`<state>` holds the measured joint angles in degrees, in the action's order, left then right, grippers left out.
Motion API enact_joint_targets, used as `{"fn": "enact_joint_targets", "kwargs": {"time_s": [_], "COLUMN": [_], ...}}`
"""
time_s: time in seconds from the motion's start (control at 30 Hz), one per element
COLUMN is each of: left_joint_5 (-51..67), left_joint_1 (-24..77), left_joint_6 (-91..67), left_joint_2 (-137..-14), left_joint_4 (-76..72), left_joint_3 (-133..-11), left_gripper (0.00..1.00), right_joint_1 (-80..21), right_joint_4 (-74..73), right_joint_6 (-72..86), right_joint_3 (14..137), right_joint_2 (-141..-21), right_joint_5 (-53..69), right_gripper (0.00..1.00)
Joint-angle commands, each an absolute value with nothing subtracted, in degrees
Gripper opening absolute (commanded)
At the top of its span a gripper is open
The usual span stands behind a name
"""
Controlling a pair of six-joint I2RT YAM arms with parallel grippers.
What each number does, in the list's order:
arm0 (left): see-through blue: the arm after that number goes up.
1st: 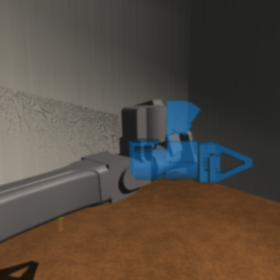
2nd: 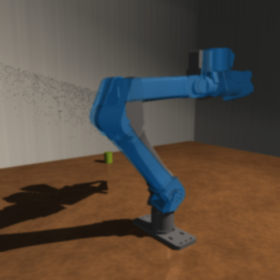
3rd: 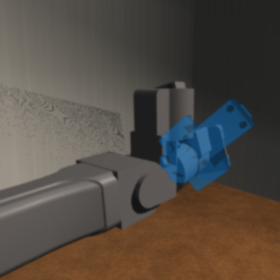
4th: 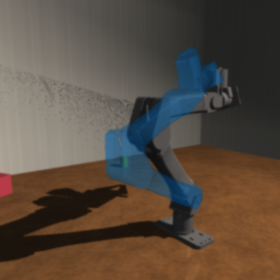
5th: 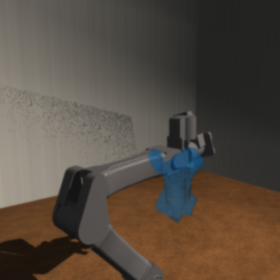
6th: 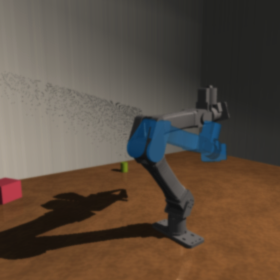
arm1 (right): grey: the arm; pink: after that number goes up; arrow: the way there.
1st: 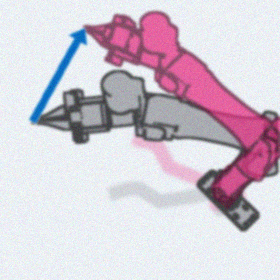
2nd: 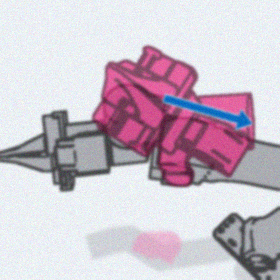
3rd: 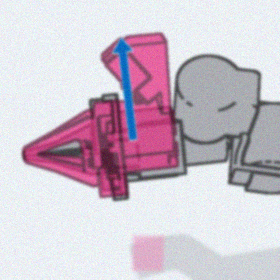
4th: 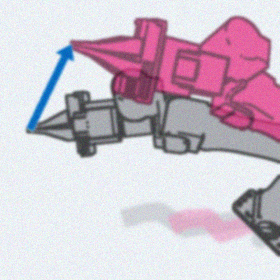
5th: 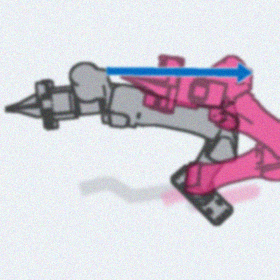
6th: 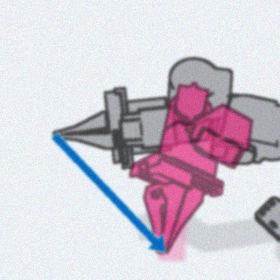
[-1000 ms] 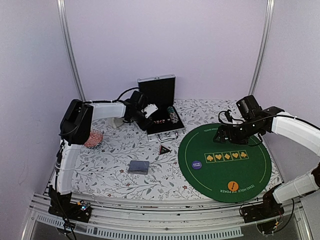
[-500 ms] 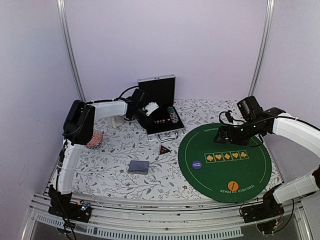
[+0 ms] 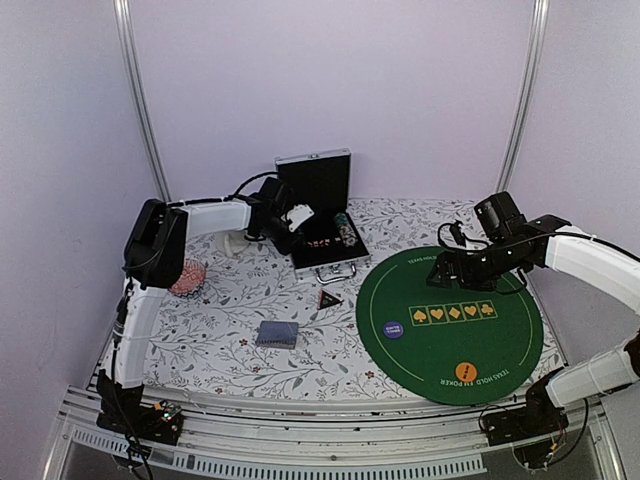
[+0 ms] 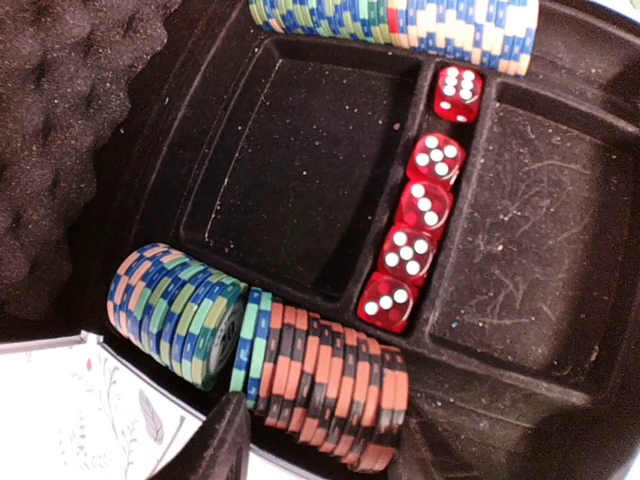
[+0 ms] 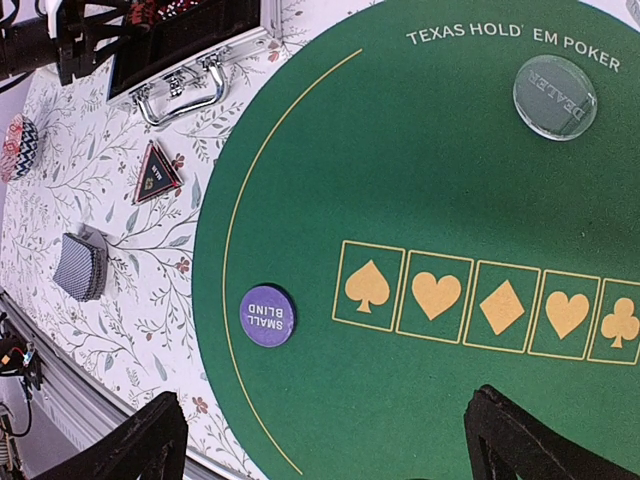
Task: Distribute texas hold em gaming equipment
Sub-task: Pick up the pile of poker chips from the chip case.
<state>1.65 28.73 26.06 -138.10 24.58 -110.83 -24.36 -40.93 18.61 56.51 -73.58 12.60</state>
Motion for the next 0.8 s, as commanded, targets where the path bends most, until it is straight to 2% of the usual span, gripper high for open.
{"fn": "enact_joint_targets", "kwargs": {"time_s": [0.0, 0.17, 0.3, 0.77], "left_joint_5": [6.6, 8.1, 10.5, 11.5], "left_joint_1": [27.9, 27.8, 27.8, 27.9], "left_joint_6": [25.9, 26.3, 26.4, 27.4], "left_joint_2": [-137.5, -137.3, -137.3, -138.2], "left_joint_4": [25.8, 25.8, 26.2, 27.1], "left_joint_3": [-108.7, -108.3, -108.5, -109.2], "left_gripper": [0.44, 0.38, 0.37, 0.51], "right_joint_1": [-24.2, -24.2, -24.2, -24.2], "right_joint_4": [-41.0, -41.0, -41.1, -40.6], "right_joint_6": [18.7, 19.0, 19.2, 19.3], "right_joint_3": [56.8, 55.6, 55.1, 55.4], "right_joint_2": [-72.9, -71.8, -71.5, -71.7], "right_joint_5": [12.4, 12.1, 12.1, 12.1], "right_gripper": [0.99, 0.99, 0.99, 0.99]}}
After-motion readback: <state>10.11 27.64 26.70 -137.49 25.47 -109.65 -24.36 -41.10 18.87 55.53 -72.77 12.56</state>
